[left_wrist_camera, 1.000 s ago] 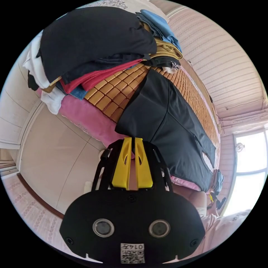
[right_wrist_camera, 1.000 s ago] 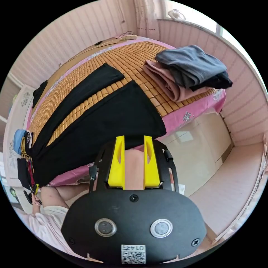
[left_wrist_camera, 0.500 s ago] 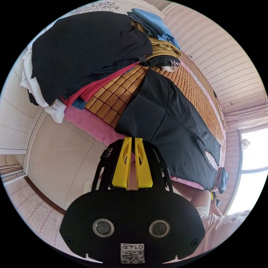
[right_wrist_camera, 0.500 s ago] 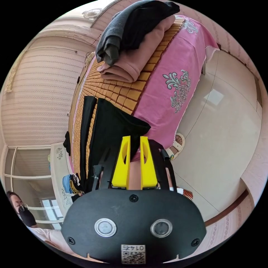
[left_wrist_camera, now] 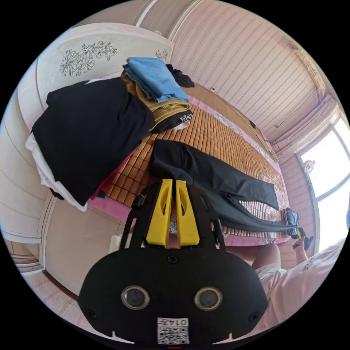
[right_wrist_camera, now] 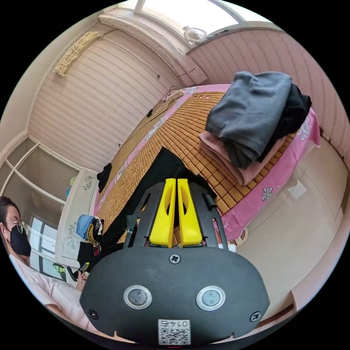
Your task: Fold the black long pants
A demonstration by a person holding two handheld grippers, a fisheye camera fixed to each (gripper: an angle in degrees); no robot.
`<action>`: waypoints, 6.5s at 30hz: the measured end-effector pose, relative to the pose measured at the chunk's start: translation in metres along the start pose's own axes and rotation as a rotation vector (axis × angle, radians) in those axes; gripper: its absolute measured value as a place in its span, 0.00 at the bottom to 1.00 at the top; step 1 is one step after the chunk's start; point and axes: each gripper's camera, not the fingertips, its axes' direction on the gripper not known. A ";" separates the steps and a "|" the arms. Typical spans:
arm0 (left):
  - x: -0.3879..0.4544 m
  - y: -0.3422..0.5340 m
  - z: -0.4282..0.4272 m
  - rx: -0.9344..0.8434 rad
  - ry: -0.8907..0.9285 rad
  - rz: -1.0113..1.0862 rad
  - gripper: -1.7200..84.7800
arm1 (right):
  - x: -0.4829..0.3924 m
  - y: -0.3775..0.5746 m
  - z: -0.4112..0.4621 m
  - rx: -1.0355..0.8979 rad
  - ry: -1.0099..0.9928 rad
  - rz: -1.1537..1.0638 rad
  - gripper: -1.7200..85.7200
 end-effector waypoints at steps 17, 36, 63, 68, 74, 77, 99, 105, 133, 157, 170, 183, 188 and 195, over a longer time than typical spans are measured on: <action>0.133 -0.140 0.081 0.006 -0.202 0.021 0.10 | -0.145 -0.166 0.225 -0.241 0.266 -0.248 0.18; 0.413 -0.103 0.164 -0.513 -0.301 0.775 0.01 | -0.123 -0.116 0.259 -0.574 0.533 -0.477 0.05; 0.807 -0.040 0.151 -0.358 0.255 1.403 0.12 | -0.047 -0.071 0.179 -0.338 0.441 -0.427 0.03; 0.874 -0.021 0.186 -0.358 0.214 1.539 0.12 | -0.044 -0.054 0.133 -0.250 0.349 -0.495 0.01; 0.915 -0.011 0.208 -0.457 0.159 1.591 0.11 | -0.022 -0.046 0.115 -0.175 0.356 -0.465 0.10; 0.926 -0.015 0.201 -0.420 0.133 1.582 0.11 | -0.004 -0.052 0.139 -0.273 0.292 -0.400 0.12; 0.928 -0.067 0.159 -0.368 0.182 1.227 0.01 | -0.029 -0.060 0.083 -0.214 0.214 -0.498 0.03; 0.926 -0.068 0.188 -0.423 0.109 1.174 0.05 | -0.010 -0.049 0.097 -0.272 0.201 -0.388 0.09; 0.860 0.012 0.114 -0.486 0.209 1.246 0.09 | -0.011 0.040 0.041 -0.133 0.371 -0.088 0.05; 0.792 -0.023 0.164 -0.503 -0.053 1.240 0.04 | -0.410 0.185 0.301 -0.749 0.256 -1.328 0.05; 0.750 -0.038 0.146 -0.360 -0.010 1.162 0.02 | -0.469 0.164 0.317 -0.752 0.201 -1.222 0.01; 0.707 -0.048 0.166 -0.439 -0.077 1.061 0.05 | -0.481 0.185 0.274 -0.705 0.096 -1.179 0.09; 0.679 -0.052 0.175 -0.450 -0.071 0.968 0.09 | -0.482 0.233 0.278 -0.846 0.106 -1.322 0.08; 0.665 0.000 0.124 -0.477 -0.002 1.241 0.08 | -0.494 0.231 0.284 -0.825 0.100 -1.288 0.04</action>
